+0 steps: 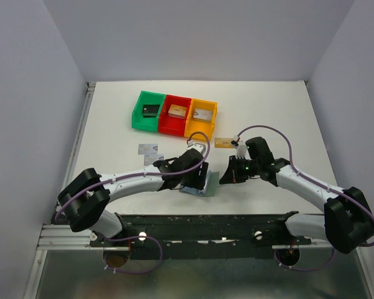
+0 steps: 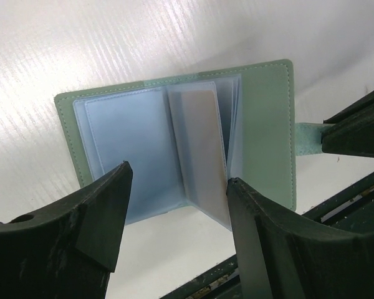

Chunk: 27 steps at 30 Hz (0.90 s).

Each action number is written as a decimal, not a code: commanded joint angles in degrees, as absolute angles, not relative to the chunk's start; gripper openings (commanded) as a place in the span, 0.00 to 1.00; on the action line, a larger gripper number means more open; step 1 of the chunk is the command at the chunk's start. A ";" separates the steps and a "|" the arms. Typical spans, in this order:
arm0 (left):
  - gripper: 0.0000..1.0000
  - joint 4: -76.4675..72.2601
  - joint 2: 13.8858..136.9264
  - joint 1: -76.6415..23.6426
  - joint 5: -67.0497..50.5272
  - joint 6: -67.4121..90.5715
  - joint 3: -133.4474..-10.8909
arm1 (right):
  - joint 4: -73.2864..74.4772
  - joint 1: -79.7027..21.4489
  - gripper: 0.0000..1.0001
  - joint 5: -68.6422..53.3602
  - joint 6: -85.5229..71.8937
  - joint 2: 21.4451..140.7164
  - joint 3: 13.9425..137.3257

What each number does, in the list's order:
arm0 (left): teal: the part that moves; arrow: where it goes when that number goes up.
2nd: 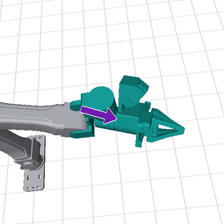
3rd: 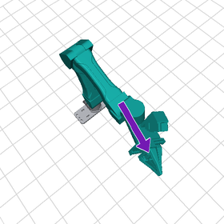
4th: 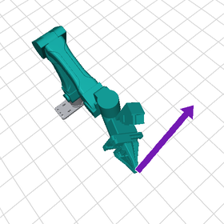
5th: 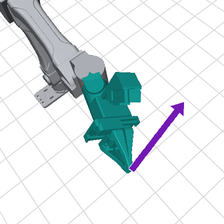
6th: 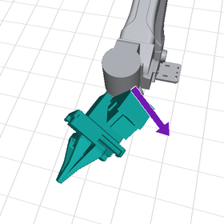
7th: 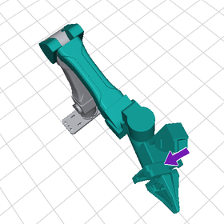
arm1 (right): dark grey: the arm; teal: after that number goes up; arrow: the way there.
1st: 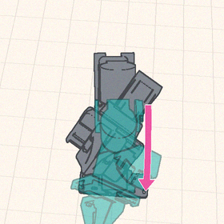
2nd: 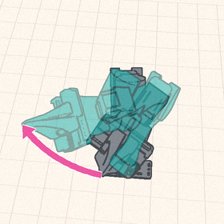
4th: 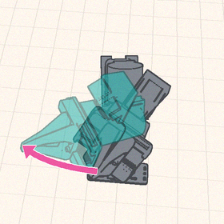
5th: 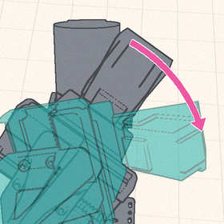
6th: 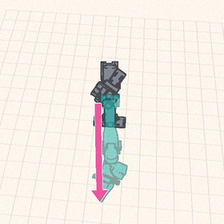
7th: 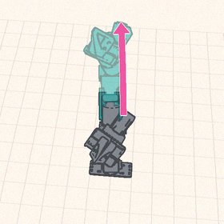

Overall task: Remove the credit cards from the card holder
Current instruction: Remove the credit card from the card holder.

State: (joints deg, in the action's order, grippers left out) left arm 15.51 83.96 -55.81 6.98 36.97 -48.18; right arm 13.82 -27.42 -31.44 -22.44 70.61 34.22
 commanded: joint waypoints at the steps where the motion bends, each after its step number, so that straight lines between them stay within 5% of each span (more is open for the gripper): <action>1: 0.74 19.16 87.10 -55.28 8.88 36.30 -48.25 | 14.24 -27.77 0.00 -32.96 -21.80 71.19 34.80; 20: 0.74 18.72 86.75 -55.28 9.32 36.65 -48.25 | 14.94 -27.77 0.01 -31.65 -22.15 70.93 34.80; 22: 0.74 18.72 86.92 -55.28 9.23 36.56 -48.34 | 15.73 -27.69 0.08 -30.07 -22.41 70.14 34.98; 27: 0.74 19.07 86.31 -55.28 9.75 36.83 -48.16 | 20.73 -27.77 0.43 -23.57 -22.85 66.63 36.99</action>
State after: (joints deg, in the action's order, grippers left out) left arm 17.72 87.53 -55.35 8.12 36.82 -48.40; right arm 15.57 -27.44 -29.50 -22.85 70.00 34.26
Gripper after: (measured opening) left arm 0.737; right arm 0.356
